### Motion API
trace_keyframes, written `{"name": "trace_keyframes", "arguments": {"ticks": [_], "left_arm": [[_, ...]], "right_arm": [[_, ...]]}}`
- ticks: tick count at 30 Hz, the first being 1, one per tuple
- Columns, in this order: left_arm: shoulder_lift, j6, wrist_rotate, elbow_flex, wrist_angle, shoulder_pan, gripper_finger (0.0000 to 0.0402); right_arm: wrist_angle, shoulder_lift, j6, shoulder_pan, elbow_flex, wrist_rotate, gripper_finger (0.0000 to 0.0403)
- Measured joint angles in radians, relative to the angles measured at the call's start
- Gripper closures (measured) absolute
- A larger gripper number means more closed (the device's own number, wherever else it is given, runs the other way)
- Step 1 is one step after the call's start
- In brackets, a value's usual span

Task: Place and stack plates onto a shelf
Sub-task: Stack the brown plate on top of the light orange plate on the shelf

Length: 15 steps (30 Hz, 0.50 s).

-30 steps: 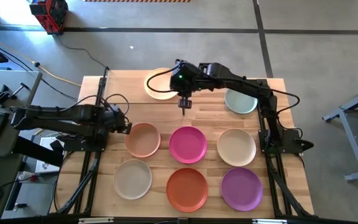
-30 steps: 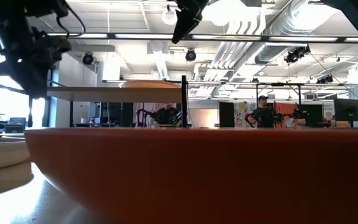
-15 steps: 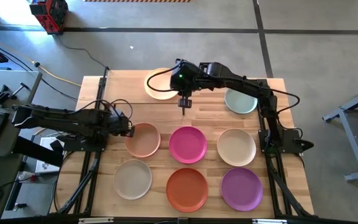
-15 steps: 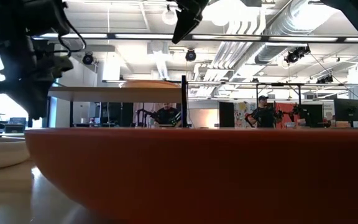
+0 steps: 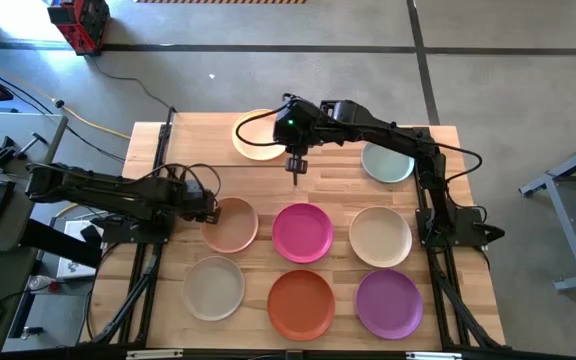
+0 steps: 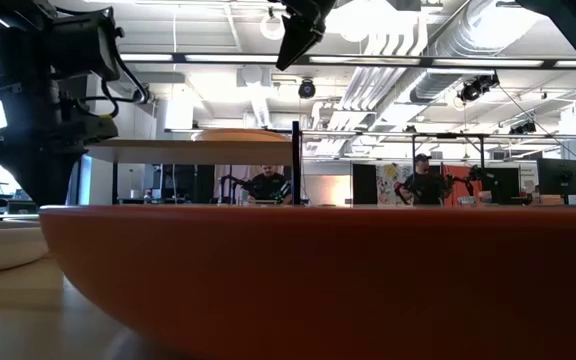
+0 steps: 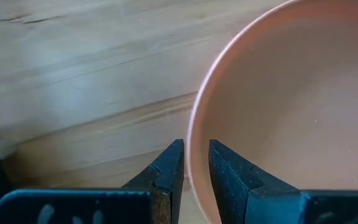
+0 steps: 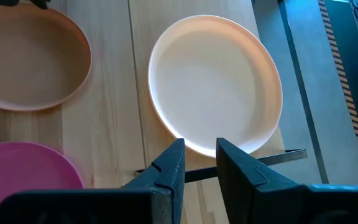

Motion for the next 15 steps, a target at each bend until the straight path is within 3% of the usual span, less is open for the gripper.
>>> {"name": "trace_keyframes", "arguments": {"ticks": [15], "left_arm": [[0.145, 0.001, 0.036, 0.0, 0.031, 0.0, 0.0339]], "right_arm": [[-0.003, 0.0, 0.0, 0.0, 0.0, 0.0, 0.0334]]}}
